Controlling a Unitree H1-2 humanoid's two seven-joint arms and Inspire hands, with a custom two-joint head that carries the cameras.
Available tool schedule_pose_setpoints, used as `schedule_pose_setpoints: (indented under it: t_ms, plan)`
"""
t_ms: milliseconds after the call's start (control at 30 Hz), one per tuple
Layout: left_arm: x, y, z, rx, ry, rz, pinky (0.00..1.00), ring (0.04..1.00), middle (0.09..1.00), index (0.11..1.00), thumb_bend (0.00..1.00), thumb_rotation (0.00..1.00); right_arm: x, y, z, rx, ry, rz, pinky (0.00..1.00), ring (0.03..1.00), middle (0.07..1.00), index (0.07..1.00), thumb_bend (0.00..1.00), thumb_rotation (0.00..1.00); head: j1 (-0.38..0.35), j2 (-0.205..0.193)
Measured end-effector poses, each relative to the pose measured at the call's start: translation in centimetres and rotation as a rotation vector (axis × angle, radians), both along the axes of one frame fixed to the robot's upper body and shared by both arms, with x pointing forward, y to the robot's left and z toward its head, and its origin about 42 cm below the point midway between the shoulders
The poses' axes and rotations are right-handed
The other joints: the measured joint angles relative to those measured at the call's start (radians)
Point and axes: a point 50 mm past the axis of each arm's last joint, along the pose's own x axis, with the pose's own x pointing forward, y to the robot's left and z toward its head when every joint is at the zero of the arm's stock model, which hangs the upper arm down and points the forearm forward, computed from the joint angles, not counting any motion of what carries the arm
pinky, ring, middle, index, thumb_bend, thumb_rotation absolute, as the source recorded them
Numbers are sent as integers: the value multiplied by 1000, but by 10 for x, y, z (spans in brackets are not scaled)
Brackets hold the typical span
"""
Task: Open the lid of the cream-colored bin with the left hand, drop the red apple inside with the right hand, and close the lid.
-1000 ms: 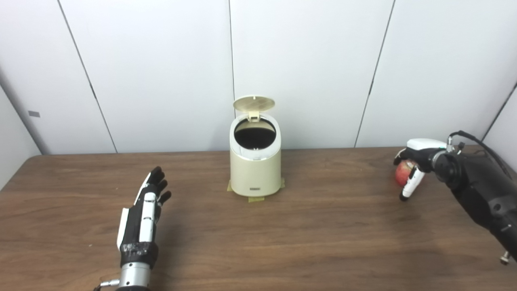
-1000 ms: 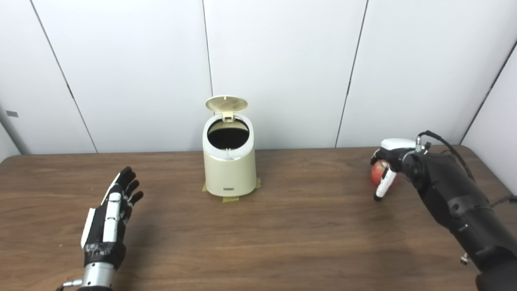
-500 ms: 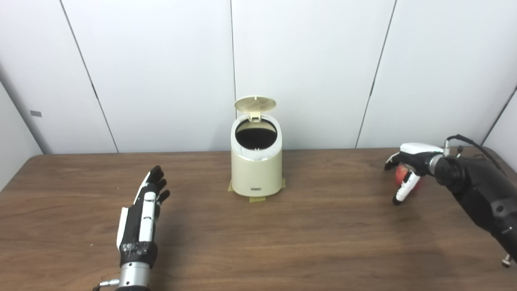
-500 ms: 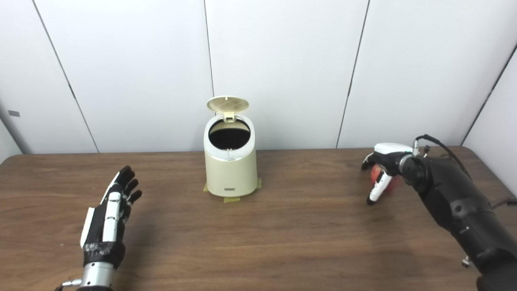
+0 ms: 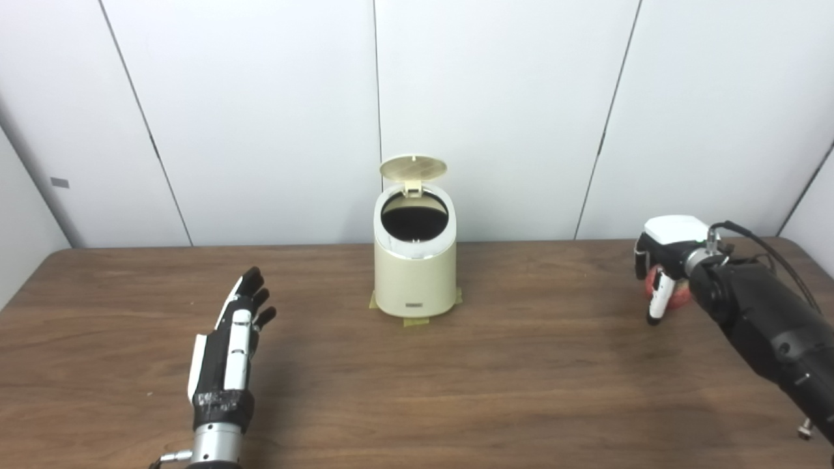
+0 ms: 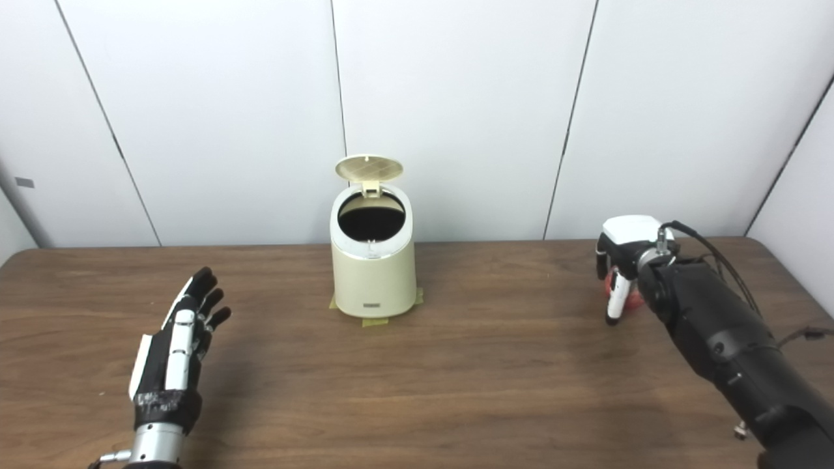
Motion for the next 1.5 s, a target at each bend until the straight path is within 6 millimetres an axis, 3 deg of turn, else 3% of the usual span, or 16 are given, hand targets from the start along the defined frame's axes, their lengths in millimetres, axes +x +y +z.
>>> schedule_pose_setpoints:
  t_ms: [133,400,567,700,800,967,1067,1233,1433,1500]
  plan:
    - [0,0,0,6,0,-7,880,948,954,929,387,888,-5,-3,-4,22,-56,13,338,432,447,500,530,0,2,-2]
    - [0,-2,0,8,1,-20,889,955,966,937,393,868,-9,-5,-5,51,-85,29,357,450,446,502,530,0,2,0]
    - [0,-1,0,10,2,-19,905,961,968,941,389,874,-18,5,-4,118,-99,54,365,453,479,487,529,0,0,3]
    - [-1,0,-2,12,6,-17,900,960,963,937,384,881,-31,36,18,171,-138,166,392,460,525,474,524,0,-2,8]
    - [-2,1,-2,14,8,-16,899,960,960,932,378,880,-46,72,51,152,-243,363,284,358,439,481,531,0,-3,8]
    - [-2,2,-2,17,10,-13,897,955,957,929,375,892,-67,109,87,148,-379,565,359,446,552,450,513,0,-2,9]
    - [-2,2,-3,18,11,-12,915,959,960,933,374,889,-76,124,97,168,-430,643,362,449,550,450,513,0,2,6]
    - [-2,0,-3,24,13,-16,921,965,968,943,375,916,-80,142,102,212,-471,747,474,455,546,443,514,0,3,6]
    - [-2,-1,-3,39,19,-18,929,966,973,951,377,929,-80,174,115,269,-547,845,305,411,547,461,513,0,3,5]
    - [-2,-2,-3,43,19,-20,927,965,974,950,382,931,-79,187,121,285,-565,876,305,408,552,463,511,0,5,3]
